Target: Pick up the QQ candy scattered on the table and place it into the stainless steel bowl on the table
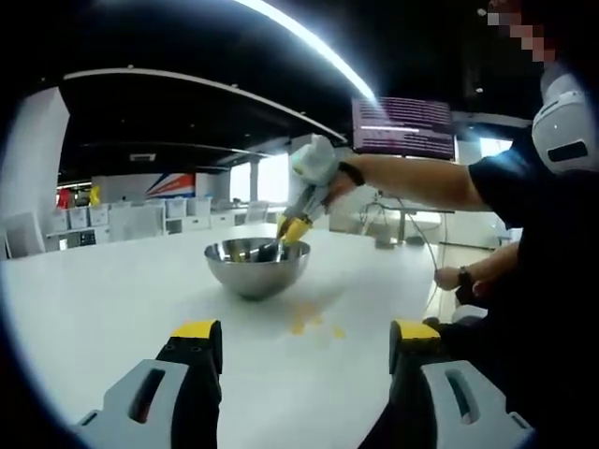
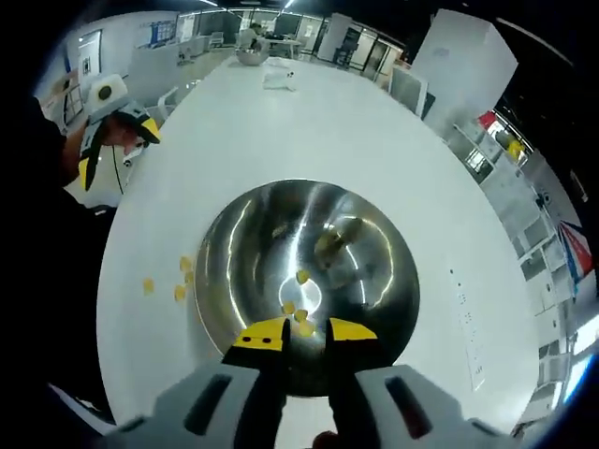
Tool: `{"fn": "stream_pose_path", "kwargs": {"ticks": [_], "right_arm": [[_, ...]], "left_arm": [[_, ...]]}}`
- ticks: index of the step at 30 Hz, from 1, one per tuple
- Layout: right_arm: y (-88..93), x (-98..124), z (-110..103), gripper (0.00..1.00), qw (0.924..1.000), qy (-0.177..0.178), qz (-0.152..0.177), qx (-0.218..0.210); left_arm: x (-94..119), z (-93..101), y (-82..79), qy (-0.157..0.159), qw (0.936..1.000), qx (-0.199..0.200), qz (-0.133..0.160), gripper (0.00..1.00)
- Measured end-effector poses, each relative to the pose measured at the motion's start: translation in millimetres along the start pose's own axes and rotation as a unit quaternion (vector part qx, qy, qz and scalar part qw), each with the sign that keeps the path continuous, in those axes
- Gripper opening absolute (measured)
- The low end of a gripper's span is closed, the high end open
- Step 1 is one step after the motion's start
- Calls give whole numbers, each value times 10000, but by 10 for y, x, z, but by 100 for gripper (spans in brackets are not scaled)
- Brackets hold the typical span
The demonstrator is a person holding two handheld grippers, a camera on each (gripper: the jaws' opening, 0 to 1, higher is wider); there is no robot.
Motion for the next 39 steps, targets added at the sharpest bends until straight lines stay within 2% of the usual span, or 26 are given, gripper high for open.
{"fn": "stream_pose_path", "kwargs": {"ticks": [9, 12, 16, 20, 26, 29, 30, 33, 34, 39], "right_arm": [[-31, 122, -1, 19, 9999, 85, 77, -17], [-37, 230, -48, 19, 9996, 150, 231, -50], [-7, 410, -174, 19, 9968, 212, 746, -211], [129, 622, -392, 19, 9876, 313, 1465, -465], [434, 855, -649, 18, 9674, 707, 2238, -949], [540, 974, -785, 18, 9536, 876, 2639, -1158], [576, 1016, -847, 18, 9466, 946, 2815, -1260], [655, 1069, -975, 18, 9338, 1047, 3116, -1411], [697, 1087, -1037, 18, 9272, 1098, 3258, -1489], [844, 1022, -1333, 18, 8972, 1198, 3869, -1758]], "left_arm": [[11, 0, -6, -9, 10000, -4, 16, 73], [-8, 6, -17, 12, 10000, 0, 32, 74], [-35, 11, -40, 20, 9999, 21, 98, 75], [-48, 17, -34, 41, 10000, -6, 62, 75], [-58, 26, -28, 30, 10000, -1, 16, 76], [-54, 26, -46, 8, 10000, -14, 18, 76], [-53, 23, -51, -3, 10000, -20, 25, 76], [-61, 14, -65, -25, 10000, -23, 43, 76], [-69, 12, -68, -32, 10000, -28, 48, 76], [-110, 10, -52, 0, 10000, 10, 64, 76]]}}
Point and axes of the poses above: the point that each gripper's makers call its tool centre point, and the gripper's own axes: x roughly backward along the fingers, z roughly to its right, y roughly out of its underside, the point moved 7 cm from there along x, roughly backward along the fingers, and after that the axes turned 4 degrees about -x, right-handed, at the moved point
